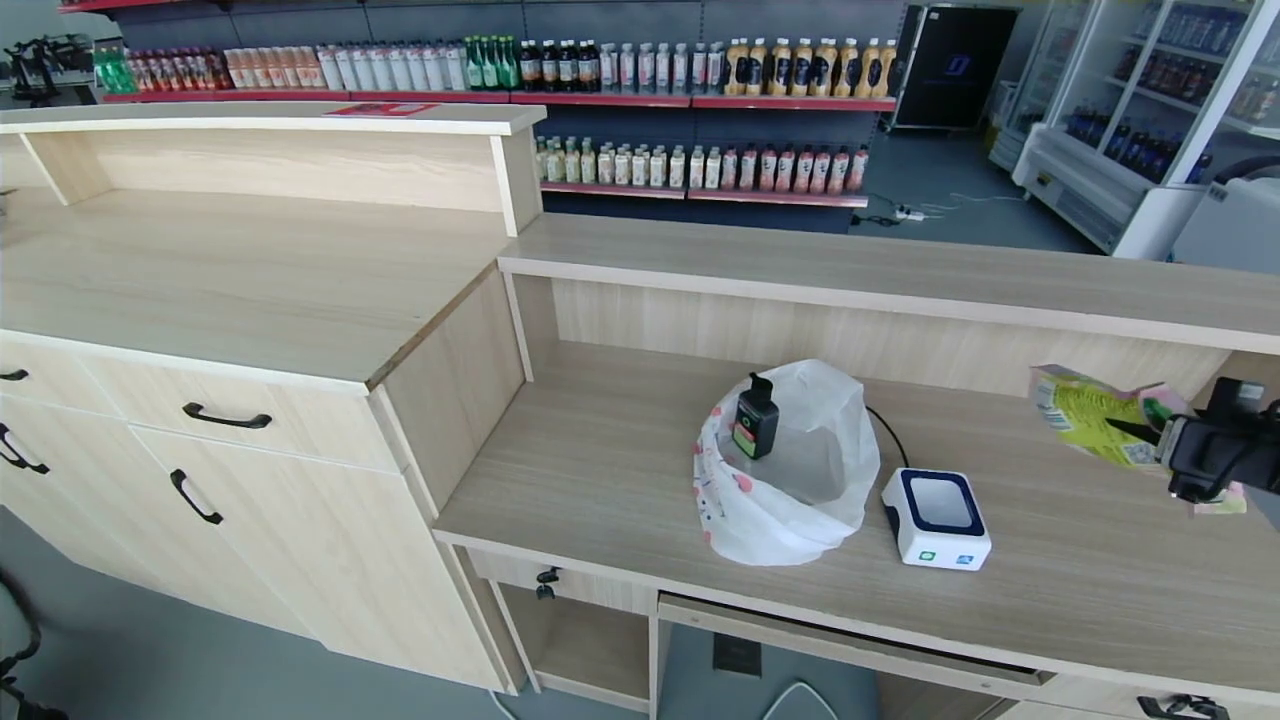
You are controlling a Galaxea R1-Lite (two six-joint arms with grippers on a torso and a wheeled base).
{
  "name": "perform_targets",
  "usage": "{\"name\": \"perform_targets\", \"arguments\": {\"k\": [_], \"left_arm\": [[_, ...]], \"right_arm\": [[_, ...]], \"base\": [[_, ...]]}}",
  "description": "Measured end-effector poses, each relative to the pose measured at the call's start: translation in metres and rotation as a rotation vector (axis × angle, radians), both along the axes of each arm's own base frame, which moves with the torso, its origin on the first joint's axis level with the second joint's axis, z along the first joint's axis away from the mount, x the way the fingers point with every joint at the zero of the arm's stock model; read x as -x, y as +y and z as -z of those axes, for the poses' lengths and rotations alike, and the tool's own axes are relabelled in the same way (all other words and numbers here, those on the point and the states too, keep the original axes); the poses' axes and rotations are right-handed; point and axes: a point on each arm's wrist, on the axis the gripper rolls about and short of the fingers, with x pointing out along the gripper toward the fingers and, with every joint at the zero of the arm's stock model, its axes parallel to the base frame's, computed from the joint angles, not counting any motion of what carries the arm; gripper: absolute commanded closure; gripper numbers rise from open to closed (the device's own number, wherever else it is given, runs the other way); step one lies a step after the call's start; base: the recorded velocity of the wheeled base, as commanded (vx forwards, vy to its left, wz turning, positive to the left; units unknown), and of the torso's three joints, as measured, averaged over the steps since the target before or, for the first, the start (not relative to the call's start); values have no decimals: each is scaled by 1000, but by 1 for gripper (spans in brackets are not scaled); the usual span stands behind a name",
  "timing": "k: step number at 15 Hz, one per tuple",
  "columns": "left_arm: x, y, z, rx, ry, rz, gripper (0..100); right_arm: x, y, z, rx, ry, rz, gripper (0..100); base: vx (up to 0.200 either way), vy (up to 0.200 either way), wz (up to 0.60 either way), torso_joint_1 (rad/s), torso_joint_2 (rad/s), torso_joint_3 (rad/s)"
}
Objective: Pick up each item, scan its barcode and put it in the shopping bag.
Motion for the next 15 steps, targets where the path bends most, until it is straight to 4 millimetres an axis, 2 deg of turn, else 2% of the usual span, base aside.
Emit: {"name": "perform_targets", "arguments": {"k": [2, 8, 12, 15], "left_arm": [[0, 0, 0, 0, 0, 0, 0], [0, 0, 0, 0, 0, 0, 0], [0, 0, 0, 0, 0, 0, 0], [0, 0, 0, 0, 0, 0, 0]], "right_arm": [[-4, 6, 9, 44, -1, -123, 100], [-12, 22, 33, 79, 82, -227, 100], [-18, 18, 34, 158, 67, -254, 100], [-15, 5, 36, 199, 64, -217, 100]], "base": [[0, 0, 0, 0, 0, 0], [0, 0, 0, 0, 0, 0], [0, 0, 0, 0, 0, 0], [0, 0, 0, 0, 0, 0]]}}
